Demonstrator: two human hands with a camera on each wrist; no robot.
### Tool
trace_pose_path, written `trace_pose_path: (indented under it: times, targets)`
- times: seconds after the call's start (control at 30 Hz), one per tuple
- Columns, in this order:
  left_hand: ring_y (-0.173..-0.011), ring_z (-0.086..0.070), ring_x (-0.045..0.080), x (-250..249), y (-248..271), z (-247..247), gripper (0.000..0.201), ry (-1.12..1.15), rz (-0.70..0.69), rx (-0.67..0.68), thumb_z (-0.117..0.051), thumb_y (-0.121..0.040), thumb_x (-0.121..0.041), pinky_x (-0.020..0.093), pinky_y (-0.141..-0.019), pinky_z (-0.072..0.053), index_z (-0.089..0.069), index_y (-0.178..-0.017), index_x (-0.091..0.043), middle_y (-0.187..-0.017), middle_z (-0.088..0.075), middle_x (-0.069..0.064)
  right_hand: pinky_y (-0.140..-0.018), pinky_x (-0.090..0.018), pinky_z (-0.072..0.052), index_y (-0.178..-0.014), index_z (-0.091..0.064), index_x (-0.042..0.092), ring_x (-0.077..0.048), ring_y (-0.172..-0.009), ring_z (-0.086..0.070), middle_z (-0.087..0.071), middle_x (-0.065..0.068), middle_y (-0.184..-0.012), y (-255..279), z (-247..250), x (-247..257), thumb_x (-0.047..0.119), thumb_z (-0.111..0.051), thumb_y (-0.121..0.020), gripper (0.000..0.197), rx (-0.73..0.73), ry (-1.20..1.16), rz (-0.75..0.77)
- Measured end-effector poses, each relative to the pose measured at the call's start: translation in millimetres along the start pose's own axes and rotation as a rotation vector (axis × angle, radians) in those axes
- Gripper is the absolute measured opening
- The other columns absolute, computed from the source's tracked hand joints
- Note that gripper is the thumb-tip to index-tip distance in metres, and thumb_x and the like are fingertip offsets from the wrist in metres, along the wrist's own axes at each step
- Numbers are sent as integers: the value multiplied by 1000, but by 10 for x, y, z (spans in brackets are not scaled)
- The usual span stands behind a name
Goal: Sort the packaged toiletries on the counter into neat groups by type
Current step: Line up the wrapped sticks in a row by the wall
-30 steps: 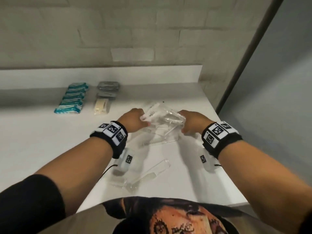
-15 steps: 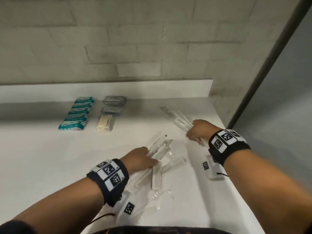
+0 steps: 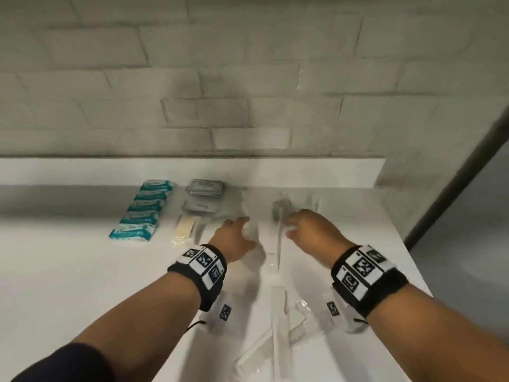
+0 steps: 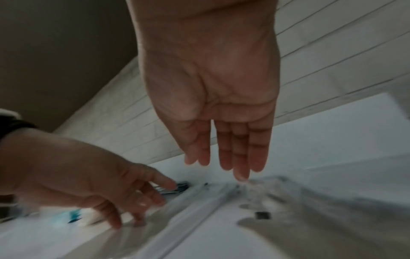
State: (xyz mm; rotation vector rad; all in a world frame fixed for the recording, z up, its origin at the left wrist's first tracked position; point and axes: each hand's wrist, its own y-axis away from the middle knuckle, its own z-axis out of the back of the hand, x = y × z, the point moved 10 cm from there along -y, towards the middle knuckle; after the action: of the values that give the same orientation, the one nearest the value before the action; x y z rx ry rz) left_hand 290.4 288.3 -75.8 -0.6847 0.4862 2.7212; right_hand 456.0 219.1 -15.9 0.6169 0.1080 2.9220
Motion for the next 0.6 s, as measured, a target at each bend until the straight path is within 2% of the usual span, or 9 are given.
trace_pose_path:
  times: [0.1, 0.2, 0.27, 0.33, 0.37, 0.47, 0.53, 0.6]
  targets:
    - [-129, -39, 33, -47, -22, -91, 83, -179, -72, -20, -66, -79, -49, 40, -109, -34, -29, -149, -28, -147, -35, 8, -102, -30, -43, -130, -59, 19, -23, -121, -55, -58, -3, -133, -31, -376, 243, 27, -60, -91, 39, 185, 65, 31]
    - [-130, -37, 31, -80, -76, -172, 80, -266, -97, -21, -64, -77, -50, 43, -107, -35, -33, -146, -27, -146, -35, 4, -93, -31, -48, -123, -60, 11, -25, -111, -60, -60, -7, -125, -130, -580, 331, 25, -61, -89, 37, 249, 235, 28]
    - [-124, -43, 32, -74, -119, -166, 68, -286, -84, -59, -59, -79, -52, 43, -101, -40, -42, -138, -22, -136, -44, 4, -90, -33, -47, -121, -59, 9, -28, -110, -58, -52, -11, -128, -190, -605, 333, 27, -62, -86, 39, 213, 237, -1]
    - [-116, -49, 34, -57, -165, -65, 64, -255, -25, -129, -55, -81, -56, 42, -94, -44, -48, -126, -13, -123, -51, 9, -92, -38, -49, -125, -53, 11, -31, -109, -57, -44, -13, -130, -248, -554, 283, 30, -63, -83, 47, 116, 218, -59]
    - [-114, -51, 34, -22, -183, -4, 65, -209, 35, -164, -57, -81, -57, 42, -92, -45, -47, -124, -10, -120, -52, 11, -90, -40, -50, -126, -50, 12, -31, -107, -57, -45, -12, -128, -268, -538, 231, 33, -65, -80, 53, 81, 202, -109]
    - [-114, -53, 31, 72, -183, 87, 72, -104, 223, -185, -65, -78, -57, 39, -90, -47, -43, -125, -8, -120, -53, 12, -81, -34, -50, -127, -43, 11, -28, -104, -62, -58, -9, -119, -301, -637, 17, 37, -71, -76, 64, 127, 102, -299]
    - [-112, -56, 29, 118, -207, 61, 63, -49, 301, -157, -67, -79, -48, 37, -90, -50, -47, -122, -8, -120, -56, 10, -76, -32, -47, -126, -44, 9, -27, -104, -63, -62, -8, -117, -287, -665, -111, 29, -71, -78, 59, 182, 67, -427]
    - [-110, -60, 27, 126, -230, 47, 46, -38, 321, -113, -64, -83, -36, 33, -90, -51, -55, -118, -7, -120, -61, 11, -74, -31, -48, -121, -51, 7, -27, -101, -65, -65, -8, -112, -280, -650, -179, 23, -70, -80, 47, 235, 91, -461]
